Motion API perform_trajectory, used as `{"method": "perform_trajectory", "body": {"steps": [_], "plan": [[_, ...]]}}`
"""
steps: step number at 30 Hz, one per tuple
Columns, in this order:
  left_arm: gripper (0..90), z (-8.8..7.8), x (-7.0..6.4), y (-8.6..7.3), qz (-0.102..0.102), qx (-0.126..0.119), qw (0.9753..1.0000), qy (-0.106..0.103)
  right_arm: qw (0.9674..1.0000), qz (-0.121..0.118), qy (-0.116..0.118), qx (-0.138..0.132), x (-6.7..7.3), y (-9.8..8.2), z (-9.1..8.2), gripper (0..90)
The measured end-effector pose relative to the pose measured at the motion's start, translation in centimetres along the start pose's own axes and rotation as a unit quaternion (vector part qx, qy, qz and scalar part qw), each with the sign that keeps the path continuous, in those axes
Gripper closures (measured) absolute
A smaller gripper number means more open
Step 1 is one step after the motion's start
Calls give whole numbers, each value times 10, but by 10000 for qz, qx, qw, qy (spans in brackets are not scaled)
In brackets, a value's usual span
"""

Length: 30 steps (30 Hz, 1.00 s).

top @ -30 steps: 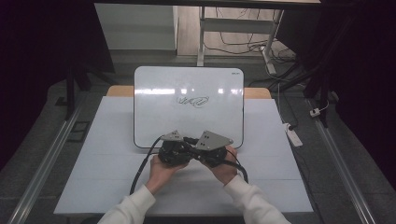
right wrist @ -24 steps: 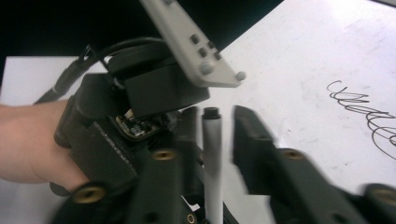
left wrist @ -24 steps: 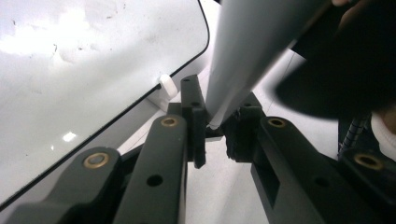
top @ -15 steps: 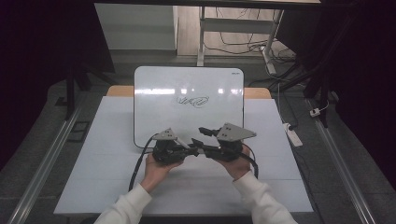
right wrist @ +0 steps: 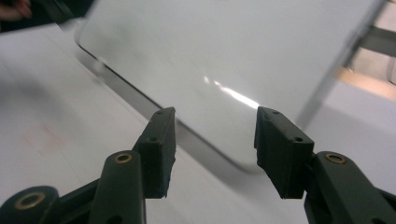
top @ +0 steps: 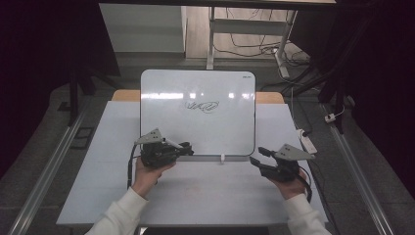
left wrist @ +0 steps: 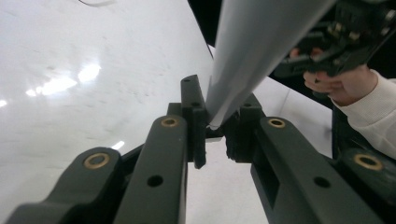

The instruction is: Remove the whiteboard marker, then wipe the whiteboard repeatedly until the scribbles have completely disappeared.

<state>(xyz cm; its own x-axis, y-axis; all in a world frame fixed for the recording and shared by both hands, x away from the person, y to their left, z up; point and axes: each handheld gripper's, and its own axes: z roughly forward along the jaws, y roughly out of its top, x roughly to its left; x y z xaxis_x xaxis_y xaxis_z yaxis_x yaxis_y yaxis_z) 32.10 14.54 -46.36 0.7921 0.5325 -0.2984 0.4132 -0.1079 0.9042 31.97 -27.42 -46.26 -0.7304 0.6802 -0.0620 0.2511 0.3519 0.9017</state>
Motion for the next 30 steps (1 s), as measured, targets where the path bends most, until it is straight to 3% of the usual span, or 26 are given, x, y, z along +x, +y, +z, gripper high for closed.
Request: {"method": "perform_trajectory", "body": {"steps": [1,4,11,12,13,14,17,19,24,29,30], "plan": [[786,-5,2,1,-3,-67,10000,45,9998,120,-133,63,-9,-13,-12,466],[786,-11,4,2,29,-184,9998,110,9992,206,-303,135,-16,-26,-22,460],[786,-17,13,11,63,-530,9981,314,9984,316,-401,257,-23,-38,-23,458],[786,-18,18,18,86,-693,9966,440,9985,284,-395,265,-22,-37,-22,458],[786,-18,18,18,86,-693,9966,440,9985,236,-400,275,-21,-37,-21,458],[786,-16,24,25,115,-844,9946,593,9986,203,-387,290,-20,-36,-20,458],[786,-11,33,32,136,-949,9925,760,9987,146,-371,327,-19,-36,-18,458],[786,-4,48,44,160,-1066,9883,1081,9986,99,-338,391,-18,-37,-15,458],[786,7,72,58,127,-1239,9806,1517,9980,-43,-333,526,-18,-40,-12,458],[786,20,80,62,220,-1180,9791,1640,9980,3,-333,533,-18,-41,-12,458],[786,28,84,64,279,-1100,9780,1750,9980,1,-334,537,-18,-41,-12,458]]}}
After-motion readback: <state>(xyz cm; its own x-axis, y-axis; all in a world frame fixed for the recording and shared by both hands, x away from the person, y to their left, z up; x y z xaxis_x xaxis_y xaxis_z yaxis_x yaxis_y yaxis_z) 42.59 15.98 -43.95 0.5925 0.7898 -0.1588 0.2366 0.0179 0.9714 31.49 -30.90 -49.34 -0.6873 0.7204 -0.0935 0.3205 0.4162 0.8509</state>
